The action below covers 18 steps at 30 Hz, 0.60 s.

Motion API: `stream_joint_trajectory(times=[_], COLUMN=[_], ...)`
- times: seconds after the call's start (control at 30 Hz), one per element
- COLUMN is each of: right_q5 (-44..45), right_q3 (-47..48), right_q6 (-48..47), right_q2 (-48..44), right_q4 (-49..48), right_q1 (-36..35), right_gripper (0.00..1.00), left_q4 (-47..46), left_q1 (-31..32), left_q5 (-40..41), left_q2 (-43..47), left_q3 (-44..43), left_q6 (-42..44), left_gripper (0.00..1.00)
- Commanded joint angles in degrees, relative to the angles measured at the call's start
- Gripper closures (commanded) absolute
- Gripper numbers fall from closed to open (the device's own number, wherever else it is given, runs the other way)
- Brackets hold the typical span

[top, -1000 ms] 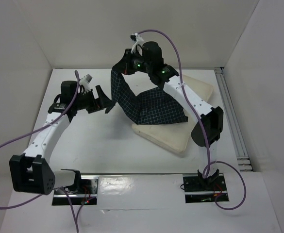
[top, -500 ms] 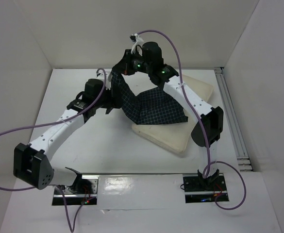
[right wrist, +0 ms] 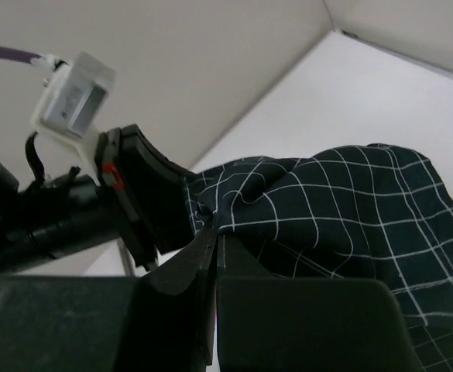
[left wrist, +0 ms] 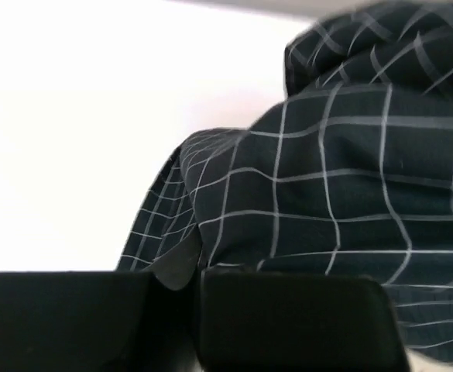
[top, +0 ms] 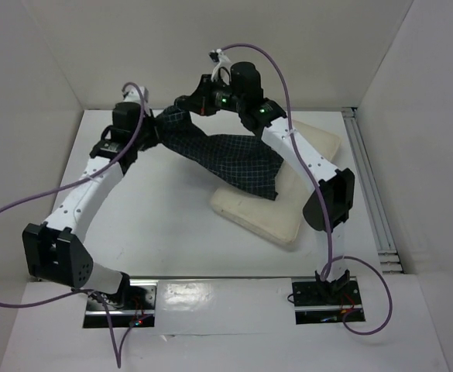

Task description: Put the pillow into the pillowcase

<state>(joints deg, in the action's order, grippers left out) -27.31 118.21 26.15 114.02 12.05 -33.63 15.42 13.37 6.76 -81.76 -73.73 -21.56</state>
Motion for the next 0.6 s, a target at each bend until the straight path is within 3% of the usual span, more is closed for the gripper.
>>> stream_joint_trajectory(times=[0.0,0.17,0.37,0.57], right_q5=[-8.18,-16.72,-16.72,-16.02], right_q3=[10.24,17.31,9.68,-17.89], right_q6=[3.53,11.2,11.3,16.12], right_q2=[6.1,9.47,3.15,-6.69], right_q4=[-2.9,-15.46,-23.21,-36.03], right_q1=[1.54,1.55,1.63,5.5], right_gripper=[1.0,1.0,1.0,1.0], left_q4=[-0.22,2.25,3.03,6.02], left_q1=[-6.48,-12.39,-13.54,-13.54], left_q5=[-0.07,-4.29,-11.59,-21.69], left_q2=[3.01,5.9,12.14,19.6], left_q3=[-8.86,-22.56,-25.76,-12.68], left_q6=[-1.72,-1.73,-1.03,-2.51], left_gripper=[1.0,1.0,1.0,1.0])
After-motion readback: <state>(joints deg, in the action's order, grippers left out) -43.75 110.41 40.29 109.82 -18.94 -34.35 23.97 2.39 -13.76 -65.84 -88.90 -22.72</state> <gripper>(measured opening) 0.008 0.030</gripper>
